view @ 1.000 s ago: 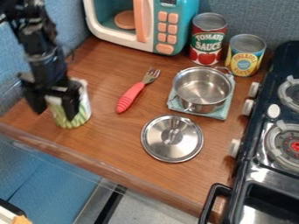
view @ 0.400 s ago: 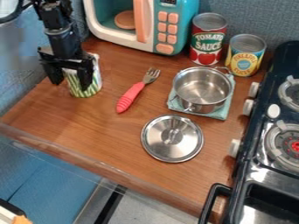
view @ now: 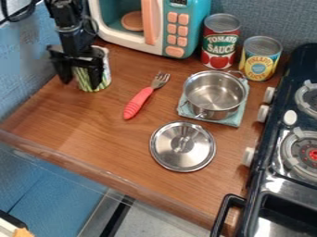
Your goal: Take the mug and put it on the back left side of the table in front of the oven
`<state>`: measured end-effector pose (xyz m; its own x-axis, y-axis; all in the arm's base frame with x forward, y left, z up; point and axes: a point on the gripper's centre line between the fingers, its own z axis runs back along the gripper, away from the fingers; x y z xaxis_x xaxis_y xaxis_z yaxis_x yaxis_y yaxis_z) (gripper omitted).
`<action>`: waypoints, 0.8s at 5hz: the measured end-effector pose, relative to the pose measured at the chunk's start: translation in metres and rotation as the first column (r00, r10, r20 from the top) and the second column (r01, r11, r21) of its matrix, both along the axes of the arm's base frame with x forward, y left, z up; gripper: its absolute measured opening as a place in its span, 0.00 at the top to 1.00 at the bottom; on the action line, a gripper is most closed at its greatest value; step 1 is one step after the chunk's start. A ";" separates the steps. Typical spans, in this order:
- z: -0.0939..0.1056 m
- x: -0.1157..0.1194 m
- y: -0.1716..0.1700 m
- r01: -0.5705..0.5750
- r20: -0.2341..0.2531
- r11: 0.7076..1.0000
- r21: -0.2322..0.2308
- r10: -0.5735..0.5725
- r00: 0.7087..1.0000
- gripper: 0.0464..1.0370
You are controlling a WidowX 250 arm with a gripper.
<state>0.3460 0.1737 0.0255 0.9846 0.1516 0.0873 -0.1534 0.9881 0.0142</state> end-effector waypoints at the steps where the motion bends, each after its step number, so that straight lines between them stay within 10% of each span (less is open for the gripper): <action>1: 0.008 0.010 -0.004 0.029 0.018 1.000 0.002 -0.029 0.999 0.04; 4: 0.042 -0.045 -0.056 0.188 0.015 0.982 0.017 -0.189 0.982 0.04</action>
